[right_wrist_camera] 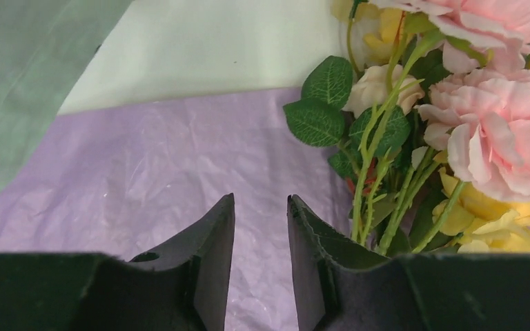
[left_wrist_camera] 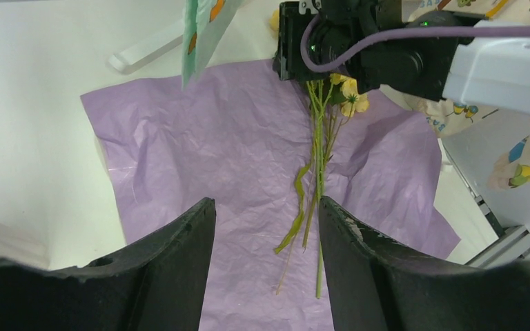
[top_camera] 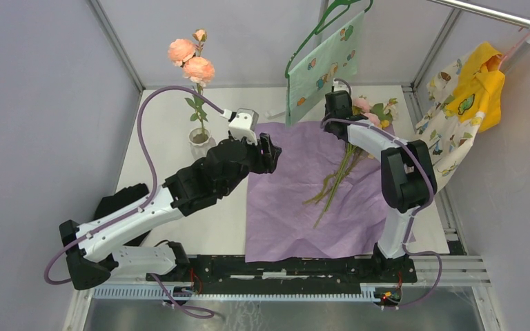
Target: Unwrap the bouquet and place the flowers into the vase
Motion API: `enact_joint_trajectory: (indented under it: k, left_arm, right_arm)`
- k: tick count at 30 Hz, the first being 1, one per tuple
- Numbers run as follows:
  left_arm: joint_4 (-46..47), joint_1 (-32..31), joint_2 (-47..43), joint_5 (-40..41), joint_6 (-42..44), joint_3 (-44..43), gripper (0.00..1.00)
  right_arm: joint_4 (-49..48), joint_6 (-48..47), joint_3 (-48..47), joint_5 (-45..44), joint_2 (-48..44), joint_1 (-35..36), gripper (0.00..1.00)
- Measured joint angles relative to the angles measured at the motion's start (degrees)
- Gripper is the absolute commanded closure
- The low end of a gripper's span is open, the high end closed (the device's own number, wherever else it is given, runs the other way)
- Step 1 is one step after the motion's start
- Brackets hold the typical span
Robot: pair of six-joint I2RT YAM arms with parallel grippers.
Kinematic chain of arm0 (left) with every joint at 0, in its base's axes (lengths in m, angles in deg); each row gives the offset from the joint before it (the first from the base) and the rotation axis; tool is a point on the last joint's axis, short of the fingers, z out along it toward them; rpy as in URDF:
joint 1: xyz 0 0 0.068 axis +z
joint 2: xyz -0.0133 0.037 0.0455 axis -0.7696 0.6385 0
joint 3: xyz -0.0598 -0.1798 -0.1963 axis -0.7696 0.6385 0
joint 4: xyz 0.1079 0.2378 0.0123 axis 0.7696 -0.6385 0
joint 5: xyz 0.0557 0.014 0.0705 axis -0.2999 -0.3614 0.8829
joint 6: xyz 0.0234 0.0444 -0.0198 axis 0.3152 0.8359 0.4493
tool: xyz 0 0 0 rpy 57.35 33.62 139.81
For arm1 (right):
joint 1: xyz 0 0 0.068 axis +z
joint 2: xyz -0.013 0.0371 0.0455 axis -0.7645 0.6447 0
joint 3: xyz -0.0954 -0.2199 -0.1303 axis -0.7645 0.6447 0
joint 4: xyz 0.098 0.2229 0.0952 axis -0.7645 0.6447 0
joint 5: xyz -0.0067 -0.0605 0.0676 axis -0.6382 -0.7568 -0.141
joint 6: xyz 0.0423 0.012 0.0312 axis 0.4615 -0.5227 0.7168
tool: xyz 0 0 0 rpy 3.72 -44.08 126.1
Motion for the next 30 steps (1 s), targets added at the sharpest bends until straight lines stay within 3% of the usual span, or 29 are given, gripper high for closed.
enact_joint_trajectory:
  k: [22, 25, 30]
  left_arm:
    - [-0.04, 0.0, 0.57, 0.13, 0.04, 1.11, 0.36]
    - [-0.09, 0.0, 0.57, 0.15, 0.04, 1.51, 0.36]
    - [-0.09, 0.0, 0.57, 0.2, 0.04, 1.53, 0.36]
  right_arm:
    - [3.48, 0.85, -2.1, -1.68, 6.05, -7.17, 0.62]
    - [3.91, 0.76, -2.73, -1.57, 7.98, -7.56, 0.67]
    - [4.26, 0.24, -3.63, -1.01, 9.53, -7.87, 0.9]
